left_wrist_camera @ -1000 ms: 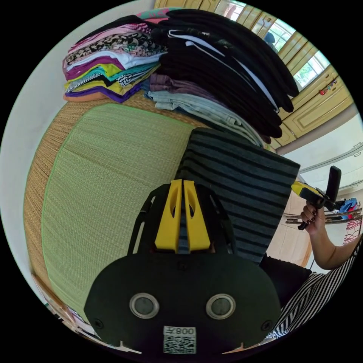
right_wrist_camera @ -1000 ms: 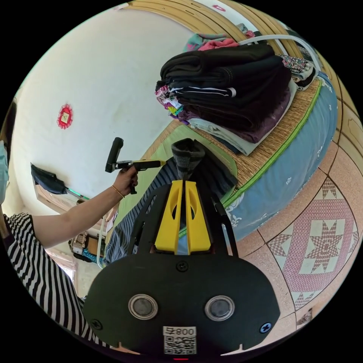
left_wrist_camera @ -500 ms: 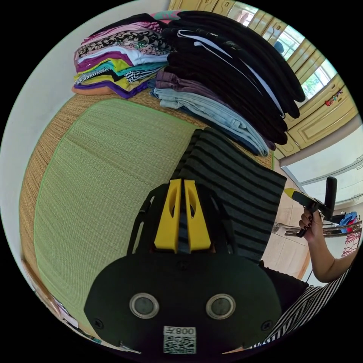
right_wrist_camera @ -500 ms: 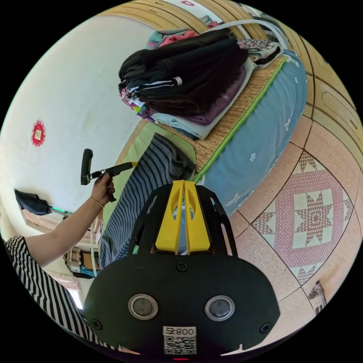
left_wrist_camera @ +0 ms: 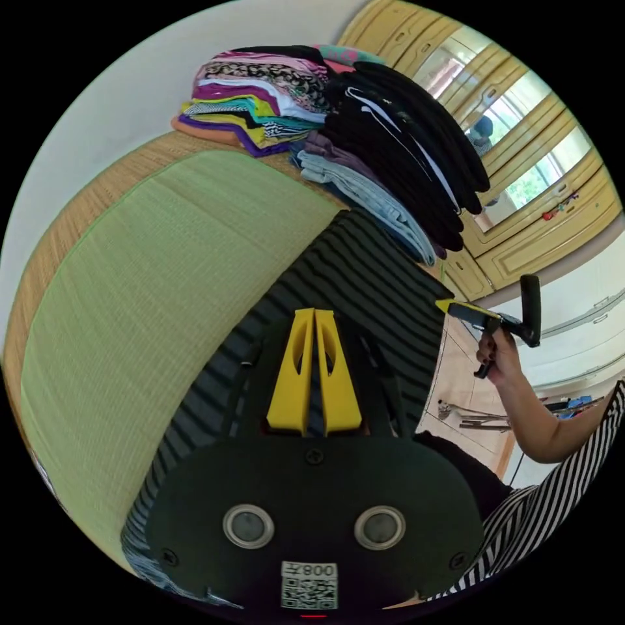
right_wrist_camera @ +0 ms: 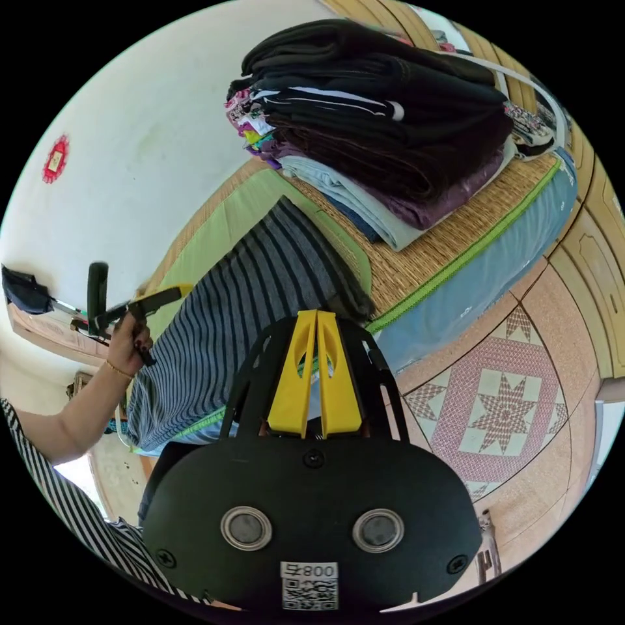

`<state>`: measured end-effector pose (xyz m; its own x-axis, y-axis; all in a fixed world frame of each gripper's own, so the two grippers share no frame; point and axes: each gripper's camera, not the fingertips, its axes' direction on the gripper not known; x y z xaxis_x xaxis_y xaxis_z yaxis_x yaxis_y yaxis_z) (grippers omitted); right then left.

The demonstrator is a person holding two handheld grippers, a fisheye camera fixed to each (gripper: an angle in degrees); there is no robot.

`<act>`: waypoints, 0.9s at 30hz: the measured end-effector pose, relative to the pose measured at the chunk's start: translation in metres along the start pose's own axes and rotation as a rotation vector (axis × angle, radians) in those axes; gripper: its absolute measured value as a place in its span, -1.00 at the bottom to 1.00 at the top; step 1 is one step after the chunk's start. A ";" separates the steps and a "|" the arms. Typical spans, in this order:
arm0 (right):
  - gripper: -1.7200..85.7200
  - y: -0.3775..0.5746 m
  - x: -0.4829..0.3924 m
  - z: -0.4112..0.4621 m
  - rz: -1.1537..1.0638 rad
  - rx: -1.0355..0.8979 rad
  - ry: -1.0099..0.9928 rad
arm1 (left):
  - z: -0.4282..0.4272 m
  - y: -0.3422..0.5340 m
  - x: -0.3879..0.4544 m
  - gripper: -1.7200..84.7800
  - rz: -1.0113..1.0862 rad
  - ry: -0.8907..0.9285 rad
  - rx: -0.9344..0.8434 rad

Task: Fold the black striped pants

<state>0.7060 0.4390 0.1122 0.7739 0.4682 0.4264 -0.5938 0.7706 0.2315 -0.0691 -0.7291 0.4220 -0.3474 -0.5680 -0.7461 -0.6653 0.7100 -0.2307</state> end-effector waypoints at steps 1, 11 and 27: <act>-0.96 -0.009 -0.015 0.001 -0.031 0.012 -0.018 | -0.005 0.022 -0.012 -0.96 -0.034 -0.013 -0.012; -0.96 -0.077 -0.127 0.059 -0.192 -0.145 0.029 | -0.043 0.155 -0.085 -0.96 -0.251 0.033 -0.029; -0.79 -0.085 -0.522 0.184 -0.899 -0.502 -0.434 | -0.070 0.339 -0.182 -0.96 -0.504 0.030 -0.028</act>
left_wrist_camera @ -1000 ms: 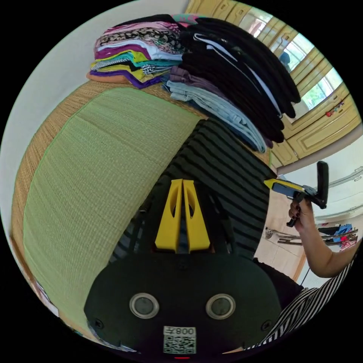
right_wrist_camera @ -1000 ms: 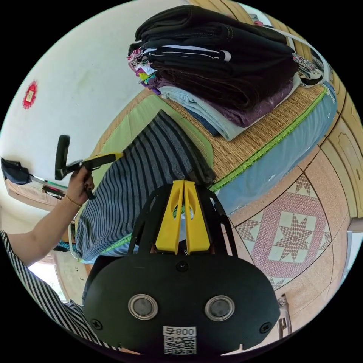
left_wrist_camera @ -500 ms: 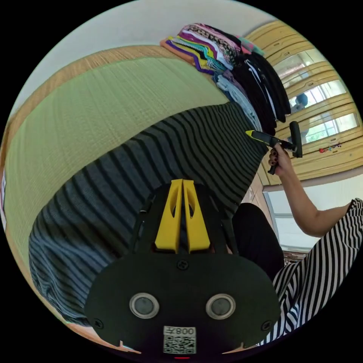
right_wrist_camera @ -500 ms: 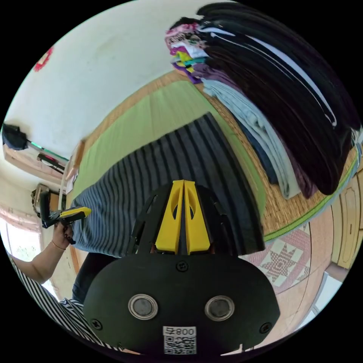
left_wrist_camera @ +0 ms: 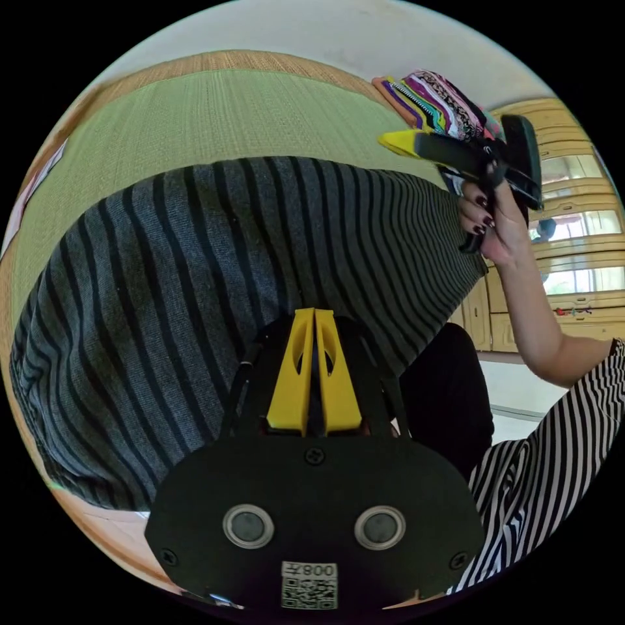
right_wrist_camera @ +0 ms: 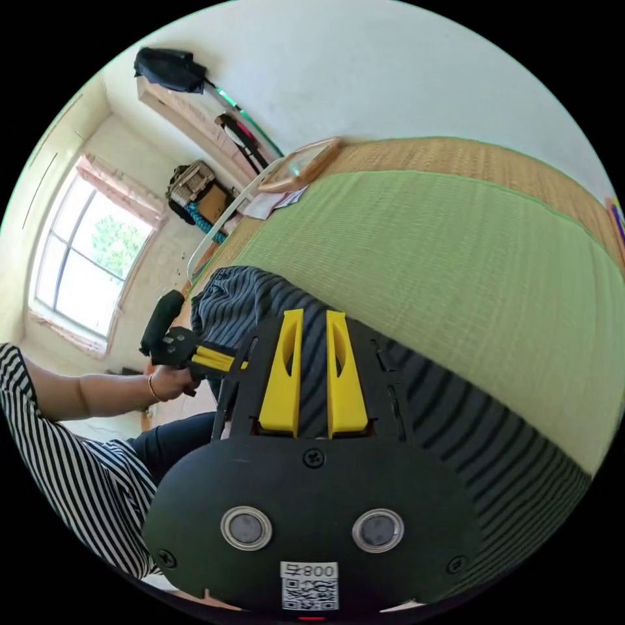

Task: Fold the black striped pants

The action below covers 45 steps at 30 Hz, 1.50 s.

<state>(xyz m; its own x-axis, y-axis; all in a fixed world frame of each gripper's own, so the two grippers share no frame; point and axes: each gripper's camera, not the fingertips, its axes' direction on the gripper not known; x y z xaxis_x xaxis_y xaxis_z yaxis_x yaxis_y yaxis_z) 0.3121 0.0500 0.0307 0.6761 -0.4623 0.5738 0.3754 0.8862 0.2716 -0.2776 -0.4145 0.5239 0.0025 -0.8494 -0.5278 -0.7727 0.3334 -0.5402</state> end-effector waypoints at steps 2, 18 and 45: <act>-0.77 -0.038 -0.004 0.025 -0.015 -0.089 -0.029 | -0.001 0.007 -0.008 -0.96 0.002 -0.008 0.017; -0.86 -0.077 -0.114 0.076 -0.199 -0.082 0.020 | -0.075 0.038 -0.127 -0.96 0.000 -0.099 0.231; -0.85 -0.150 -0.173 0.019 -0.147 -0.003 -0.063 | -0.101 0.134 -0.171 -0.89 0.175 0.033 0.314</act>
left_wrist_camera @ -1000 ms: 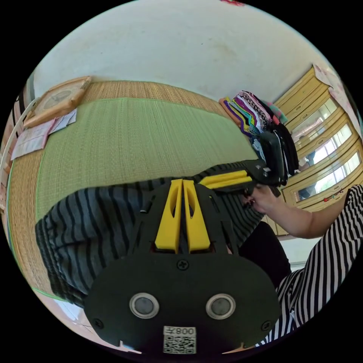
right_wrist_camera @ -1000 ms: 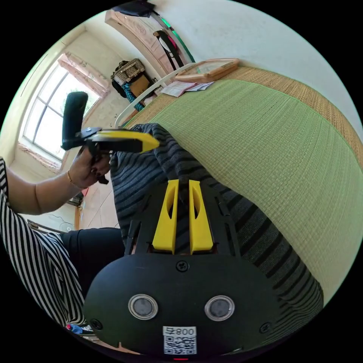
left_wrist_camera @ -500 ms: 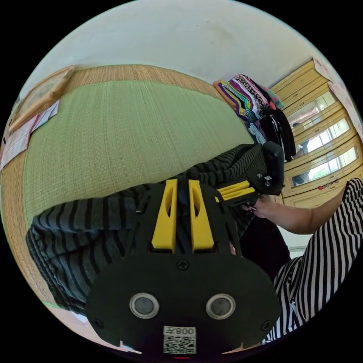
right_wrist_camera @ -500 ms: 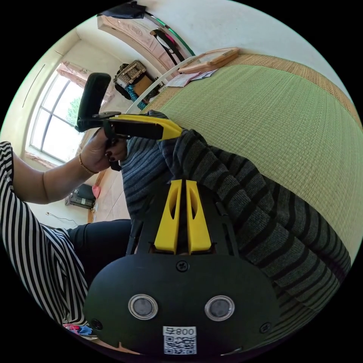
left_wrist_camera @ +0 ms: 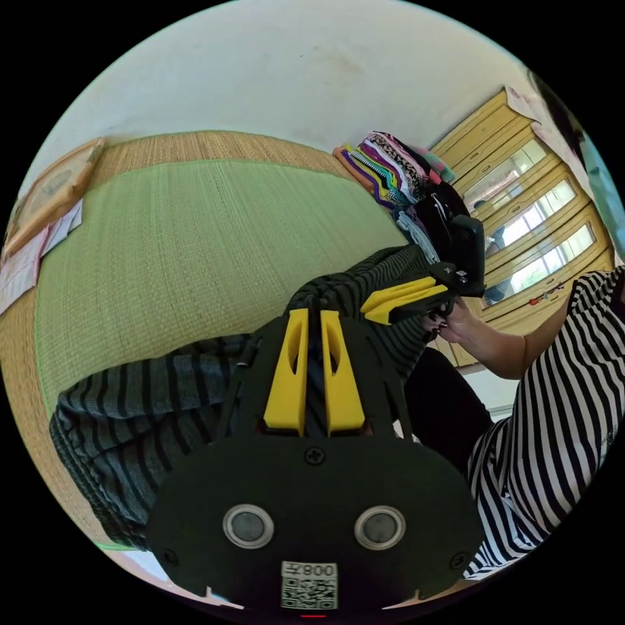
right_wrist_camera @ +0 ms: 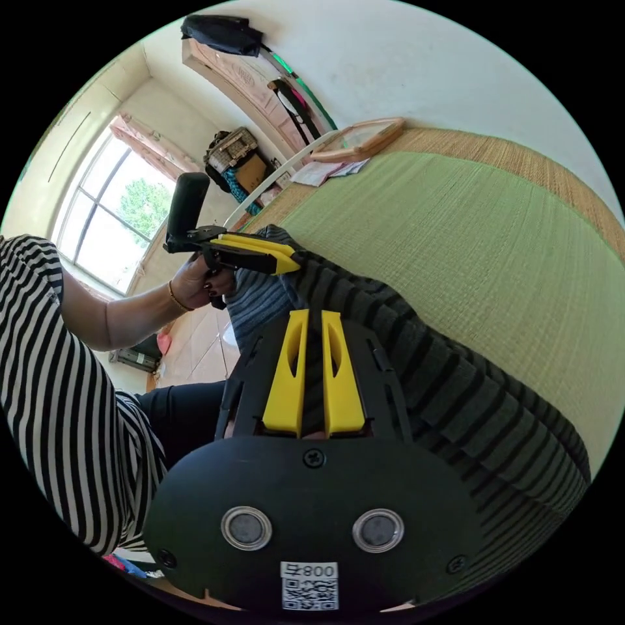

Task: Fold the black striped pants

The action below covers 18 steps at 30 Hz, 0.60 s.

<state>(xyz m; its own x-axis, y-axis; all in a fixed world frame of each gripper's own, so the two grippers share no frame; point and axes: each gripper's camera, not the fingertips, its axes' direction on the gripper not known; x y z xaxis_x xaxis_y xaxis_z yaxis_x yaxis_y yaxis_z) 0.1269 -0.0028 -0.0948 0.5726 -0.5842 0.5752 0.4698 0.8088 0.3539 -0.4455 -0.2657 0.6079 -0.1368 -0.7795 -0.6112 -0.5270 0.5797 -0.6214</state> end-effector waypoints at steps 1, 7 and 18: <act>-0.84 -0.006 -0.002 -0.009 -0.006 0.012 0.024 | -0.006 -0.001 0.003 -0.89 0.030 -0.026 0.018; -0.80 -0.039 0.001 -0.042 -0.014 0.125 0.084 | -0.019 -0.002 0.010 -0.91 0.121 -0.085 0.032; -0.74 -0.111 -0.009 -0.008 -0.214 -0.120 -0.131 | -0.021 0.014 0.004 -0.91 0.126 -0.083 0.018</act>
<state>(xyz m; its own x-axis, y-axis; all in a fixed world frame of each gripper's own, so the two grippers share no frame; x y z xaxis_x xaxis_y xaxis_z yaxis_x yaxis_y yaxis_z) 0.0752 -0.0874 -0.1456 0.3636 -0.7207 0.5903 0.6511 0.6498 0.3923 -0.4713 -0.2655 0.6068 -0.1305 -0.6785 -0.7229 -0.4949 0.6764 -0.5455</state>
